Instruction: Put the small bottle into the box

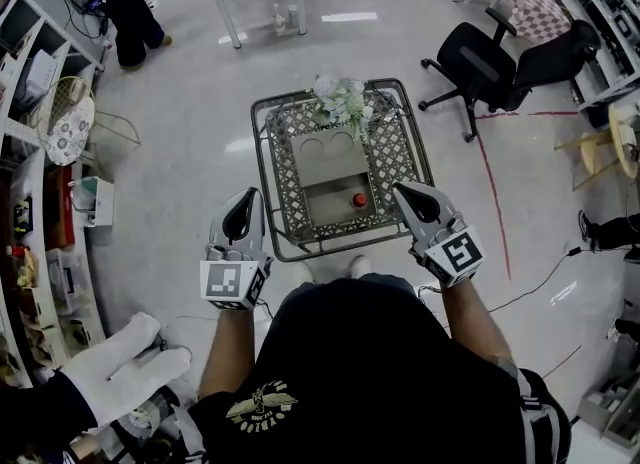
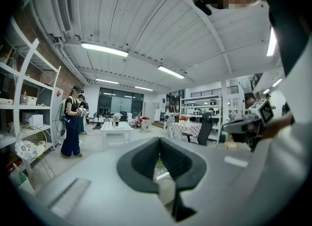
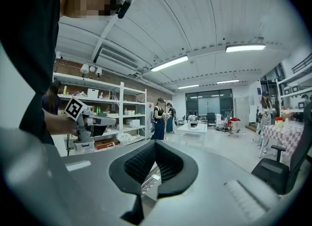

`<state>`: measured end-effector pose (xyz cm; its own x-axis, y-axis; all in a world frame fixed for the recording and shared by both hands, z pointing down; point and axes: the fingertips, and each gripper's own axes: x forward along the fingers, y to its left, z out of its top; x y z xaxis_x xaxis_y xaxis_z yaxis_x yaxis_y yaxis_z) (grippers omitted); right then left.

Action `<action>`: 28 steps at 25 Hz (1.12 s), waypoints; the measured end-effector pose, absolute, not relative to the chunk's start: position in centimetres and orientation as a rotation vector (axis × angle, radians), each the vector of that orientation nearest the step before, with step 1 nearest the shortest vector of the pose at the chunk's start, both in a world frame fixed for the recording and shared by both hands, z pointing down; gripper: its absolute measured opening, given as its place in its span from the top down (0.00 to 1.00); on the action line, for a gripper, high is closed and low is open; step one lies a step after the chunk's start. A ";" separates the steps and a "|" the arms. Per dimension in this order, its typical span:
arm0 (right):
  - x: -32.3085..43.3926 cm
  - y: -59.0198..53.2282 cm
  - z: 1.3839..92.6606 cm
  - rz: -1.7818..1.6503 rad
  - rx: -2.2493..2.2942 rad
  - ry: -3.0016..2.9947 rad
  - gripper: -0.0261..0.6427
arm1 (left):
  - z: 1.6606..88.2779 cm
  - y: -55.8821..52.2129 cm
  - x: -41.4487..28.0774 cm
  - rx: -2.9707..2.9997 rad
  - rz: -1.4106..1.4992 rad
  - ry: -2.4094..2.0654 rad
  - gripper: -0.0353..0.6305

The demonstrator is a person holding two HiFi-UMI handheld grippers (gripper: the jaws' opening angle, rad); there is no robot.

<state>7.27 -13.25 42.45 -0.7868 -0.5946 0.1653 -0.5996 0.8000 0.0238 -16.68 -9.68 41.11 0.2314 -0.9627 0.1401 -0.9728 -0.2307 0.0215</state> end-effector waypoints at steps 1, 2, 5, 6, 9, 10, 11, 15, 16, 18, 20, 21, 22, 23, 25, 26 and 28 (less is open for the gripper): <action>7.3 -13.2 42.3 0.040 0.945 -2.823 0.95 | 41.1 -9.7 -16.6 2.389 0.148 -1.878 0.95; 7.3 -13.1 42.2 0.037 0.947 -2.823 0.95 | 41.2 -9.7 -16.6 2.392 0.149 -1.875 0.95; 7.2 -13.2 41.9 0.036 0.955 -2.823 0.95 | 41.1 -9.7 -16.5 2.381 0.144 -1.865 0.95; 7.1 -13.2 41.8 0.028 0.957 -2.821 0.95 | 41.1 -9.7 -16.5 2.382 0.142 -1.866 0.95; 7.0 -13.4 41.6 0.000 0.963 -2.817 0.95 | 41.4 -9.7 -16.4 2.376 0.148 -1.859 0.95; 7.0 -13.4 41.6 -0.003 0.963 -2.815 0.95 | 41.5 -9.7 -16.4 2.373 0.149 -1.858 0.95; 6.9 -13.5 41.6 -0.004 0.962 -2.814 0.95 | 41.6 -9.7 -16.5 2.372 0.148 -1.859 0.95; 6.4 -13.7 41.6 -0.002 0.960 -2.811 0.95 | 41.5 -9.8 -17.0 2.379 0.149 -1.869 0.95; 6.4 -13.7 41.7 0.001 0.958 -2.810 0.95 | 41.6 -9.8 -17.1 2.378 0.151 -1.870 0.95; 6.3 -13.7 41.8 0.007 0.953 -2.811 0.95 | 41.7 -9.8 -17.2 2.374 0.154 -1.871 0.95; 6.2 -13.8 41.9 0.004 0.951 -2.813 0.95 | 41.8 -9.8 -17.2 2.370 0.157 -1.871 0.95; 6.3 -13.9 41.9 0.003 0.951 -2.812 0.95 | 41.8 -9.9 -17.1 2.370 0.159 -1.870 0.95; 6.3 -14.0 41.9 0.000 0.952 -2.810 0.95 | 41.8 -10.0 -17.0 2.372 0.161 -1.869 0.95; 6.4 -14.1 41.9 -0.004 0.953 -2.807 0.95 | 41.7 -10.1 -16.9 2.375 0.161 -1.868 0.95; 6.4 -14.3 42.0 -0.012 0.957 -2.801 0.95 | 41.5 -10.4 -16.8 2.377 0.159 -1.868 0.95; 6.5 -14.4 42.0 -0.012 0.959 -2.799 0.95 | 41.5 -10.5 -16.8 2.377 0.157 -1.869 0.95; 6.4 -14.5 42.1 -0.011 0.962 -2.798 0.95 | 41.4 -10.7 -16.7 2.381 0.156 -1.869 0.95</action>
